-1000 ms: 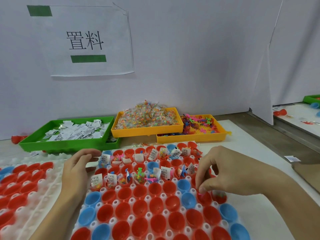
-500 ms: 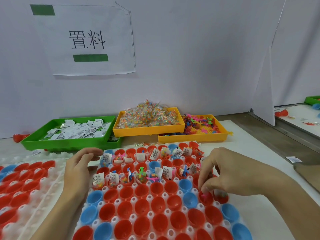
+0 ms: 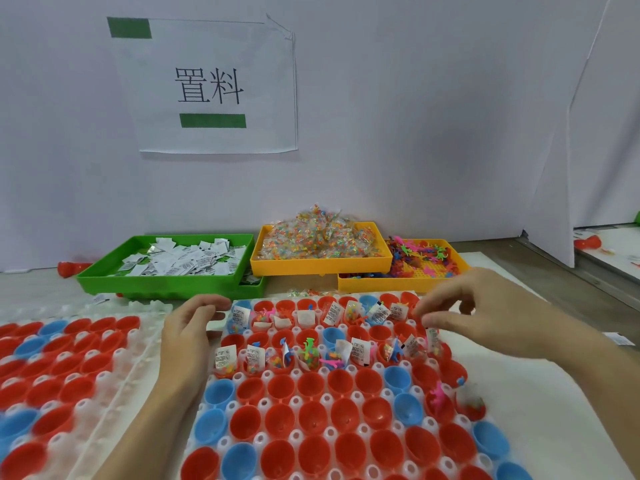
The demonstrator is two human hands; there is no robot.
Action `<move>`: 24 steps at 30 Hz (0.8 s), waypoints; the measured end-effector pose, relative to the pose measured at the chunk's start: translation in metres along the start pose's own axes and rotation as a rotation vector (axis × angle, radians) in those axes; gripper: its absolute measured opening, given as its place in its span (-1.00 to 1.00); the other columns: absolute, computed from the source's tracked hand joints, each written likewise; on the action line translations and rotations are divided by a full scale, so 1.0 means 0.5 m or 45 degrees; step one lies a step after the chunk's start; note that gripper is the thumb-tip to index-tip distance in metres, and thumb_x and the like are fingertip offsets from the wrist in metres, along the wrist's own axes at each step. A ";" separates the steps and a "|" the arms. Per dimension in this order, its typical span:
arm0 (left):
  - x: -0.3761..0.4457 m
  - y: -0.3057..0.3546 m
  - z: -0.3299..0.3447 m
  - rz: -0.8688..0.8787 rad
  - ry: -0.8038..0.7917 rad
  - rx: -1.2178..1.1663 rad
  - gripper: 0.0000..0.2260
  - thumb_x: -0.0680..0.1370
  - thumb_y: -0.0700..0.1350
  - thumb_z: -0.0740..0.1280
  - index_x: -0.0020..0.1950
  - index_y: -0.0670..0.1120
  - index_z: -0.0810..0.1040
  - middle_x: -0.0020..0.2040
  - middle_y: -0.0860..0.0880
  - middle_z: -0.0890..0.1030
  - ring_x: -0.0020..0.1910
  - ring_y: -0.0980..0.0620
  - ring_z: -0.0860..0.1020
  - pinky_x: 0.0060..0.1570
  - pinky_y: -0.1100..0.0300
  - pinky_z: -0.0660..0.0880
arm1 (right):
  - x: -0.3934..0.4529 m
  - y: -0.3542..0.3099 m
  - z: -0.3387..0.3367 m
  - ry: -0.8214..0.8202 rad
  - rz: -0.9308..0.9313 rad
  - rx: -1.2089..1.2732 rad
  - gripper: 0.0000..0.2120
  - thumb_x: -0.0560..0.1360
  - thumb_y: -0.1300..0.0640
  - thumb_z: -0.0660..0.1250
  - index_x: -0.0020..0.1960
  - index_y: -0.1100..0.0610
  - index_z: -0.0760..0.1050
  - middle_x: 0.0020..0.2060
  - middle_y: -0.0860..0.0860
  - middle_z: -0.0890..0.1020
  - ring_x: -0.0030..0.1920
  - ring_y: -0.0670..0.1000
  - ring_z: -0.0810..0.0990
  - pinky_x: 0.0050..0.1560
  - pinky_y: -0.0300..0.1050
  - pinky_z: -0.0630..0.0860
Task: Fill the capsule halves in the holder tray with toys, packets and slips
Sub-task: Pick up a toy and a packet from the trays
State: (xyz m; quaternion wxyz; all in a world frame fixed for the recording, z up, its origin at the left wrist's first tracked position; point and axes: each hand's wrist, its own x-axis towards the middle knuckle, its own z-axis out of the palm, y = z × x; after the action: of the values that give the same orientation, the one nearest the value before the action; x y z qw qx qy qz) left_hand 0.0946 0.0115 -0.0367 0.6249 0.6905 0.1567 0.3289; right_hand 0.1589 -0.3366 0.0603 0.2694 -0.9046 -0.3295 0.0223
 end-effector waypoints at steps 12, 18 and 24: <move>0.003 -0.004 0.000 -0.039 0.028 -0.071 -0.68 0.61 -0.33 0.14 -0.13 -0.12 0.65 -0.10 -0.05 0.67 -0.02 0.00 0.61 -0.20 0.16 0.52 | 0.355 0.028 0.045 0.290 0.347 -0.225 -0.74 0.57 0.12 0.40 0.16 0.28 0.62 0.12 0.20 0.66 0.06 0.13 0.61 0.10 -0.01 0.55; 0.006 -0.010 0.000 -0.041 0.017 -0.045 -0.70 0.61 -0.30 0.16 -0.12 -0.10 0.65 -0.10 -0.01 0.67 -0.03 0.05 0.60 -0.26 0.26 0.51 | 0.383 0.049 0.079 0.259 0.427 -0.227 -0.83 0.49 0.12 0.50 -0.01 0.22 0.68 0.04 0.12 0.68 0.08 0.13 0.60 0.18 0.12 0.55; 0.004 -0.006 0.000 -0.029 0.019 -0.028 -0.70 0.61 -0.30 0.15 -0.12 -0.09 0.65 -0.12 0.03 0.67 -0.10 0.15 0.61 -0.33 0.36 0.49 | 0.376 0.055 0.060 0.349 0.355 -0.025 -0.91 0.45 0.17 0.53 -0.12 0.11 0.62 -0.06 0.09 0.68 -0.07 0.03 0.60 -0.09 -0.10 0.48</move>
State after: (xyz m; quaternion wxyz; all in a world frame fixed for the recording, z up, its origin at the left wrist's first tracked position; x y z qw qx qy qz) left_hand 0.0965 0.0132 -0.0392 0.6350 0.6792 0.1656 0.3287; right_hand 0.3155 -0.2255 0.0467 0.2973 -0.9386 -0.1615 -0.0671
